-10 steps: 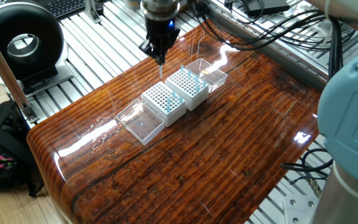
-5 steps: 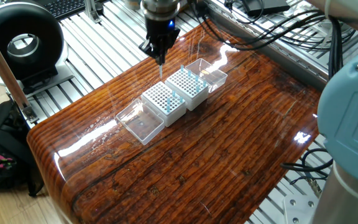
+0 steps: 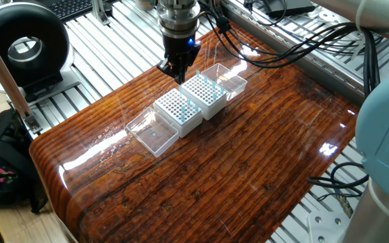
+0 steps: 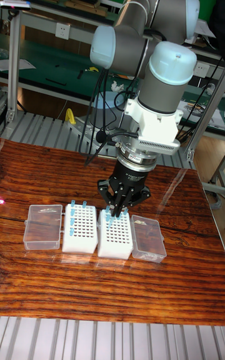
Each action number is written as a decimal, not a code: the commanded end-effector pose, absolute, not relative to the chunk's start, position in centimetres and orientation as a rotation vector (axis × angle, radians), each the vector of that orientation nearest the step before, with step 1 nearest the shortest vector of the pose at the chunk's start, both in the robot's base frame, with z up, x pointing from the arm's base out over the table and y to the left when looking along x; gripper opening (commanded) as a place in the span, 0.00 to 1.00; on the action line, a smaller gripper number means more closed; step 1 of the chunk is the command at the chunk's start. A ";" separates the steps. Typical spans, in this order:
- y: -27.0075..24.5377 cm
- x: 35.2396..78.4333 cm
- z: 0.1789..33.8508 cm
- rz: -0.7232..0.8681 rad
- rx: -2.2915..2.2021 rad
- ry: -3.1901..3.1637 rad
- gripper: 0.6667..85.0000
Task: Transfer all medium pipette tips from one holder to another
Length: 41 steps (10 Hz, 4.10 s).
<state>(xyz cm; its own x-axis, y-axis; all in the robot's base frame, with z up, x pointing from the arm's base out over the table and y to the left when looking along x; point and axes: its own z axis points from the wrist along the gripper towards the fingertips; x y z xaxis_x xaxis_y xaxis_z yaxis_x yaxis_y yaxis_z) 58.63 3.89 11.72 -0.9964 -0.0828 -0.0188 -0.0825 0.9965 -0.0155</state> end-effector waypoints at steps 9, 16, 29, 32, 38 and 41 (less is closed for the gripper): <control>3.8 58.8 11.0 -0.013 -0.202 3.112 0.20; 3.7 58.9 10.9 -0.016 -0.214 3.110 0.23; -3.9 53.7 8.7 -0.038 -0.375 3.078 0.26; -3.6 52.6 8.0 -0.030 -0.346 3.079 0.27; -2.8 52.1 7.6 -0.012 -0.333 3.076 0.31; -3.0 52.5 7.3 -0.036 -0.335 3.060 0.30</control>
